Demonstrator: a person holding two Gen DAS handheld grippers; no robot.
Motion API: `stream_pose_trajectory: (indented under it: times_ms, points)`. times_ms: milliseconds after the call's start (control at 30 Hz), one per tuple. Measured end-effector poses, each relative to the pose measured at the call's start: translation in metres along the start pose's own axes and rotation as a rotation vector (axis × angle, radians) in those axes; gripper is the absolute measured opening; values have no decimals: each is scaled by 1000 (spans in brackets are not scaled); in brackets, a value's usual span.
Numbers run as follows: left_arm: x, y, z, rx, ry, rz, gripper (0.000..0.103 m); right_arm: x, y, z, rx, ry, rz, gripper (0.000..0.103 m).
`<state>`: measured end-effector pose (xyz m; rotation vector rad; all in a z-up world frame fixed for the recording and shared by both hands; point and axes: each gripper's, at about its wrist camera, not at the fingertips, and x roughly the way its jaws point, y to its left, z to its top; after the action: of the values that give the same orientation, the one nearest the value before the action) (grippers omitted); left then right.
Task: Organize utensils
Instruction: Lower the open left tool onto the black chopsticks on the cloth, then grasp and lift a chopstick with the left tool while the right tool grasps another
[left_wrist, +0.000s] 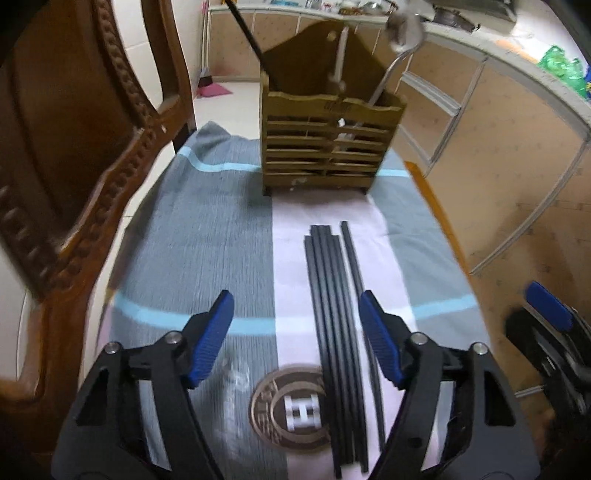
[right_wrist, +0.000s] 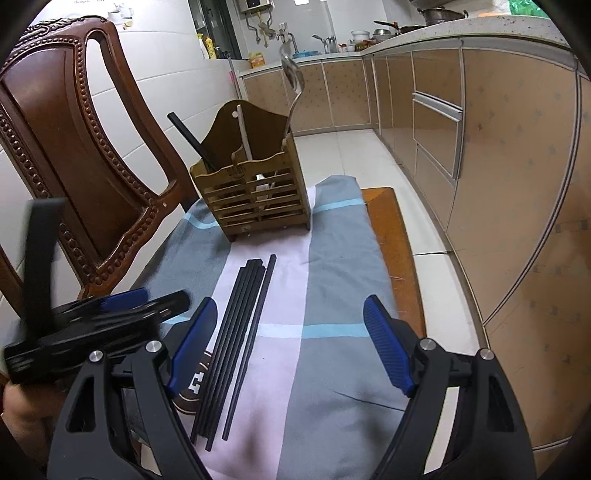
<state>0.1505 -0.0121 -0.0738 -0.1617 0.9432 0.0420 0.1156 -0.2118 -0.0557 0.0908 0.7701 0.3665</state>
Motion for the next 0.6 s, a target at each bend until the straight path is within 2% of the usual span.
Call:
stream_pose_trajectory:
  times_ms: [100, 233, 433, 600]
  points:
    - [29, 1, 11, -10, 48, 6, 59, 6, 2, 1, 0, 15, 8, 80]
    - [56, 4, 19, -31, 84, 20, 56, 11, -1, 2, 10, 32, 19, 80]
    - [80, 6, 23, -39, 137, 41, 56, 19, -6, 5, 19, 44, 26, 80]
    - [85, 9, 27, -50, 136, 41, 57, 21, -10, 7, 33, 46, 29, 80]
